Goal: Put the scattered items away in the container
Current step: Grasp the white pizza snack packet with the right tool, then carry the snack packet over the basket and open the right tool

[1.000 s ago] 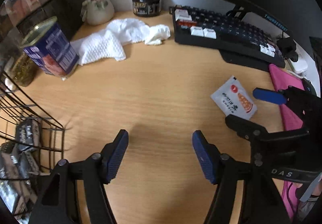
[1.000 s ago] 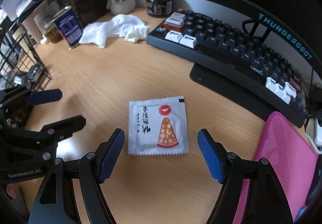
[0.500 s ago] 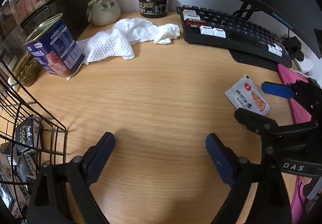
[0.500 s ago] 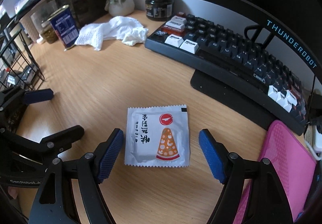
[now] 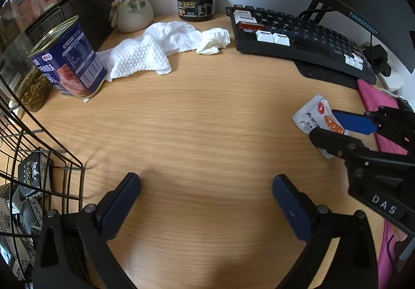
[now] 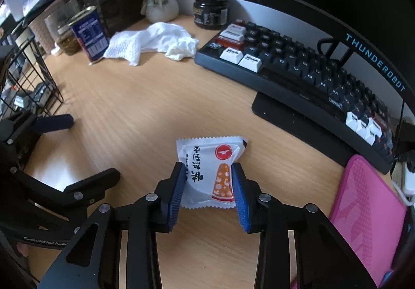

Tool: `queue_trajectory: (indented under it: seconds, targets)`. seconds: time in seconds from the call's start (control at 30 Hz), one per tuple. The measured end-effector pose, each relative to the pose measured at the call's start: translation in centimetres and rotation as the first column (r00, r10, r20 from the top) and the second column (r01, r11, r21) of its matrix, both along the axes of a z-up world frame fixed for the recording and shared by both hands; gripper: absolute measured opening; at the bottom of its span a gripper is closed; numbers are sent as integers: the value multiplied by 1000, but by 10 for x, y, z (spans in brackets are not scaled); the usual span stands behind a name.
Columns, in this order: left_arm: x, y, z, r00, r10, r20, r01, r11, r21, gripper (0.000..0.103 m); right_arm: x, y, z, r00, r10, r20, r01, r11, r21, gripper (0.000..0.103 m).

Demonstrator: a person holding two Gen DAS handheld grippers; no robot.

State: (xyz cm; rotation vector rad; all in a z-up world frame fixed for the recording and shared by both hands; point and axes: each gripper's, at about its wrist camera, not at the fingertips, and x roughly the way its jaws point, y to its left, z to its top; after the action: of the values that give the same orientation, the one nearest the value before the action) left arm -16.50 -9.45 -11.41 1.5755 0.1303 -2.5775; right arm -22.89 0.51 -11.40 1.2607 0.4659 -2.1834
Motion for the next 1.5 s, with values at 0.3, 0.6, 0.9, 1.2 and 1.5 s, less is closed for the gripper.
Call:
queue_trajectory:
  seconds: [0.3, 0.6, 0.9, 1.2, 1.5]
  targets:
    - [8, 9, 17, 998, -21, -55, 22, 1000, 7, 100, -2, 7, 7, 999, -31, 28, 32, 999, -28, 29]
    - [33, 20, 74, 989, -24, -148, 22, 1000, -16, 100, 21, 20, 65, 998, -42, -51, 36, 993, -117, 29]
    - [113, -3, 155, 948, 41, -315, -66, 995, -70, 100, 85, -1, 145, 986, 48, -160, -80, 977, -199, 29]
    - [195, -104, 178, 899, 274, -342, -334, 934, -130, 100, 165, -121, 180, 935, 300, -190, -341, 905, -252, 29]
    - [238, -175, 153, 853, 431, -295, -471, 879, -76, 100, 202, -195, 155, 901, 407, -152, -434, 858, -276, 29]
